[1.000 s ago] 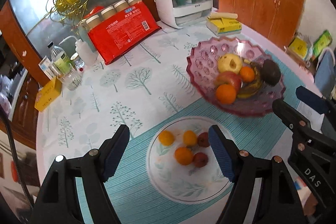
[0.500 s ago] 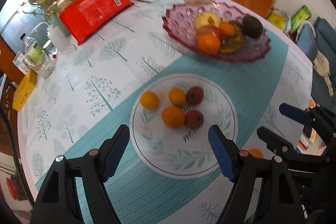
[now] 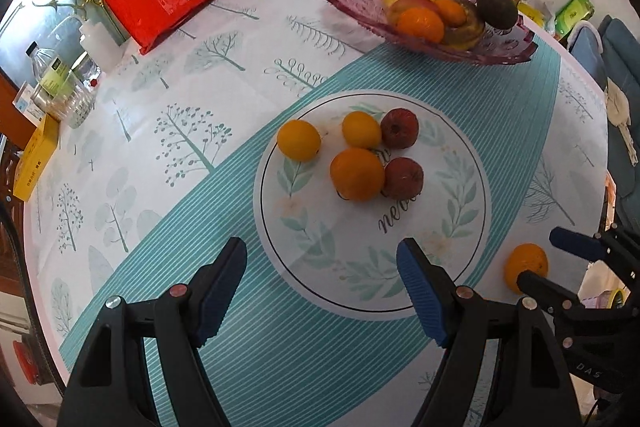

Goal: Organize fruits
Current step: 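Grasp an orange on the runner with the right tool while the left tool grasps an orange on the plate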

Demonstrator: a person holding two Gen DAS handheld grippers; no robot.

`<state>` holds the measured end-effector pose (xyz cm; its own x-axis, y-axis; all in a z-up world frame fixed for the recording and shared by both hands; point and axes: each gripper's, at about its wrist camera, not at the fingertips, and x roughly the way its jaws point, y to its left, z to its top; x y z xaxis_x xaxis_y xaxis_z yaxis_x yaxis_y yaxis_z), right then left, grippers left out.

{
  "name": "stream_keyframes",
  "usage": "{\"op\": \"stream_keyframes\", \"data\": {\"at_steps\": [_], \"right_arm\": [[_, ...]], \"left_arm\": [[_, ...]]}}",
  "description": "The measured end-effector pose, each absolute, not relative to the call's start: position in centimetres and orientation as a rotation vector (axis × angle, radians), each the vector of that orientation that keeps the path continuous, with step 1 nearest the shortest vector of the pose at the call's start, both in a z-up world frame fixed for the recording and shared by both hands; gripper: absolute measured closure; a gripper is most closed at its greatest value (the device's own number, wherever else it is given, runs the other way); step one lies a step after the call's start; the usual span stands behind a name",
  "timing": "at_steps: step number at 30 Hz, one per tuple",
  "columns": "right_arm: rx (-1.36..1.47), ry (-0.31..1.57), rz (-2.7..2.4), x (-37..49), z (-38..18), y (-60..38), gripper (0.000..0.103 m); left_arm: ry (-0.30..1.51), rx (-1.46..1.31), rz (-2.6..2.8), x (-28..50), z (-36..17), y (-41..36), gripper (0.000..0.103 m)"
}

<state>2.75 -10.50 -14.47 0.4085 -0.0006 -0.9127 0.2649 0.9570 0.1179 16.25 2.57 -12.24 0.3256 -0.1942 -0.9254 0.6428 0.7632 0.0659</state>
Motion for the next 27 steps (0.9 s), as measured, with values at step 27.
{"op": "stream_keyframes", "data": {"at_steps": [27], "right_arm": [[0.177, 1.134, -0.178, 4.5, -15.0, -10.5, 0.062]], "left_arm": [[1.250, 0.101, -0.537, 21.0, -14.6, 1.6, 0.047]]}}
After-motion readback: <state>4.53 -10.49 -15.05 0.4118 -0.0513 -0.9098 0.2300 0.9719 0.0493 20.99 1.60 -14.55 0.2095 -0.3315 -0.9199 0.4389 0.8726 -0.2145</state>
